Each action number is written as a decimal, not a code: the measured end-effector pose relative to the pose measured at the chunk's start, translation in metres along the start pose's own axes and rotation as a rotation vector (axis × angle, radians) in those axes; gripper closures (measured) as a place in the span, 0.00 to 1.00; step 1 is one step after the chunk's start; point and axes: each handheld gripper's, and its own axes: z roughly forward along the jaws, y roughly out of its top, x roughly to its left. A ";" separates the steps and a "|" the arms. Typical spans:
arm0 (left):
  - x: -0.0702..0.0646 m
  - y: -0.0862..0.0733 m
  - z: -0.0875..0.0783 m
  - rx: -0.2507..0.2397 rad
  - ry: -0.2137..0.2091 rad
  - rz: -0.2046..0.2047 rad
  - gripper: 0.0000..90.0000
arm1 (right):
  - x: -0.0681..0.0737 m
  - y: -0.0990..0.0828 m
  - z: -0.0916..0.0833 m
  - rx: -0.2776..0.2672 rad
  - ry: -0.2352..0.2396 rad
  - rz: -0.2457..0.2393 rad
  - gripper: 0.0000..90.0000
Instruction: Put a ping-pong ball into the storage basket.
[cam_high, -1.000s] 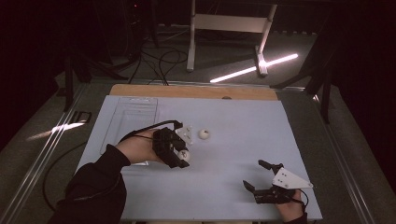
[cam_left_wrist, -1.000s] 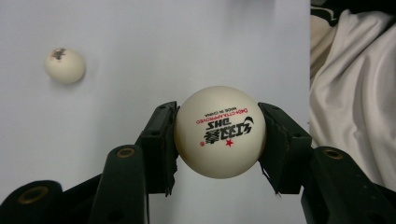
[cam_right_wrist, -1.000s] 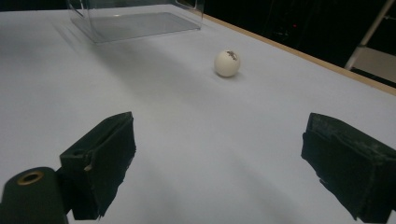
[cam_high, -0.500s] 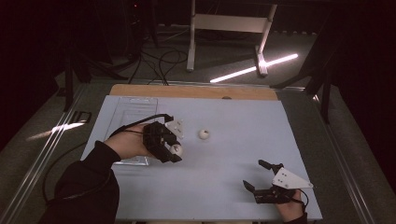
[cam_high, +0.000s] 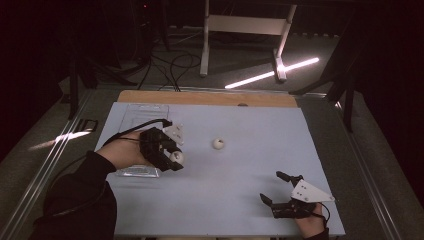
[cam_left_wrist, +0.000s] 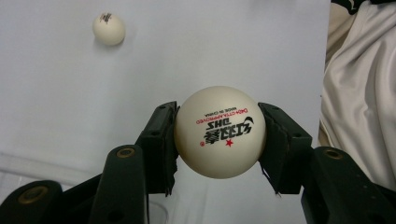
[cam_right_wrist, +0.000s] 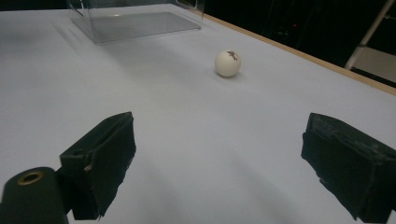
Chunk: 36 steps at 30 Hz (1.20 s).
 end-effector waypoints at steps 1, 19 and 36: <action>0.001 -0.001 -0.002 -0.006 0.001 -0.005 0.58 | 0.000 0.000 0.000 -0.001 0.001 -0.002 0.11; 0.015 -0.035 -0.024 -0.035 0.030 -0.067 0.58 | 0.000 0.000 0.002 0.004 0.006 -0.003 0.11; 0.036 -0.061 -0.019 -0.049 0.082 -0.149 0.58 | 0.000 -0.001 0.002 0.017 0.009 0.005 0.11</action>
